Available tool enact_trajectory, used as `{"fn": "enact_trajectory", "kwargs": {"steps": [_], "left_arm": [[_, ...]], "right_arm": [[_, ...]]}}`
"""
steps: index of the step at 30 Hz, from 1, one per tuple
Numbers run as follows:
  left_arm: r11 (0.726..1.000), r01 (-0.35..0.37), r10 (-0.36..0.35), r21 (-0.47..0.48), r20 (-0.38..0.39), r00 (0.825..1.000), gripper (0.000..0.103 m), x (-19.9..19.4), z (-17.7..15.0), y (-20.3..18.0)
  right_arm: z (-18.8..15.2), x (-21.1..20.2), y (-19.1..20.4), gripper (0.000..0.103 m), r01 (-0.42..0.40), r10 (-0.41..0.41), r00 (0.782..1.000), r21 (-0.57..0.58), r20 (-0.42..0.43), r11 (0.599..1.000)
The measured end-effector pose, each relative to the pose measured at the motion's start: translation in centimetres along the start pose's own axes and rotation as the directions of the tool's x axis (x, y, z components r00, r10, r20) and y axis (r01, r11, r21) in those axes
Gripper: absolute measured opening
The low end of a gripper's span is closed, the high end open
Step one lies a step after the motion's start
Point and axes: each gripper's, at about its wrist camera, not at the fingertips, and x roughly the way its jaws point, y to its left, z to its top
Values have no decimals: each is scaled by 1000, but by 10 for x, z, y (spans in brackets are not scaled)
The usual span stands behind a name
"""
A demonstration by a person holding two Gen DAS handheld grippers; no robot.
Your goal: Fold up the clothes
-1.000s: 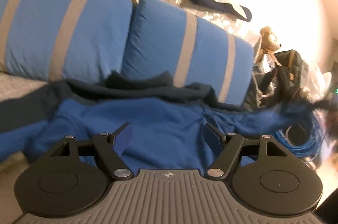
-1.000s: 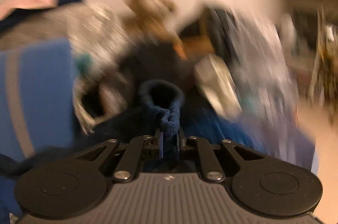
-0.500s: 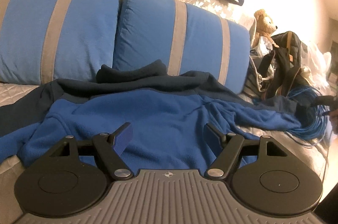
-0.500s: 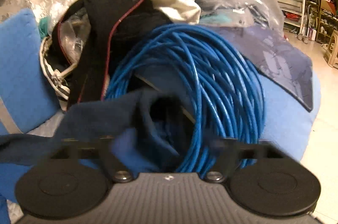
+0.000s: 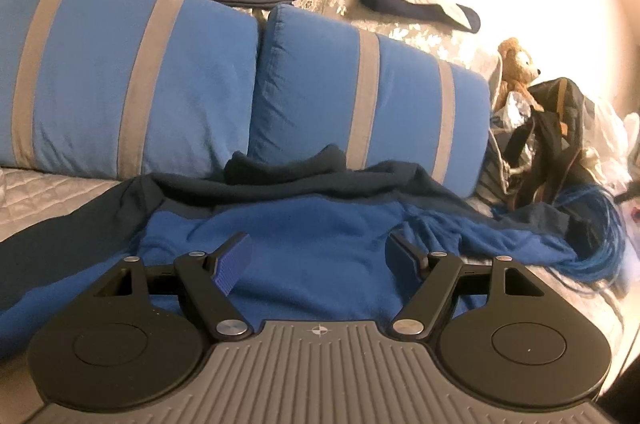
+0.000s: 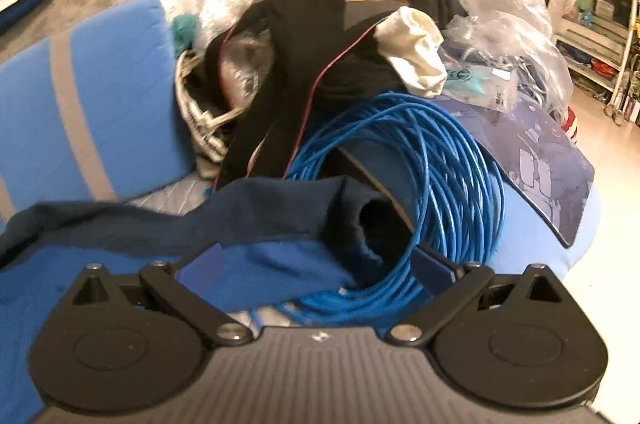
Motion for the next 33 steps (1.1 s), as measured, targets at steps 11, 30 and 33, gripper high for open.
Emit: {"fn": "enact_trajectory", "kwargs": {"steps": [11, 30, 33], "left_arm": [[1000, 5, -6, -19, -8, 1000, 73, -43, 17, 23], [993, -97, 104, 61, -115, 988, 76, -91, 166, 20], [993, -101, 108, 63, -111, 988, 76, -63, 174, 20]], "right_arm": [[4, -87, 77, 103, -292, 286, 956, -187, -60, 938], [95, -161, 189, 103, -498, 518, 854, -383, -59, 778], [97, -141, 217, 103, -509, 525, 849, -362, -61, 781]]}}
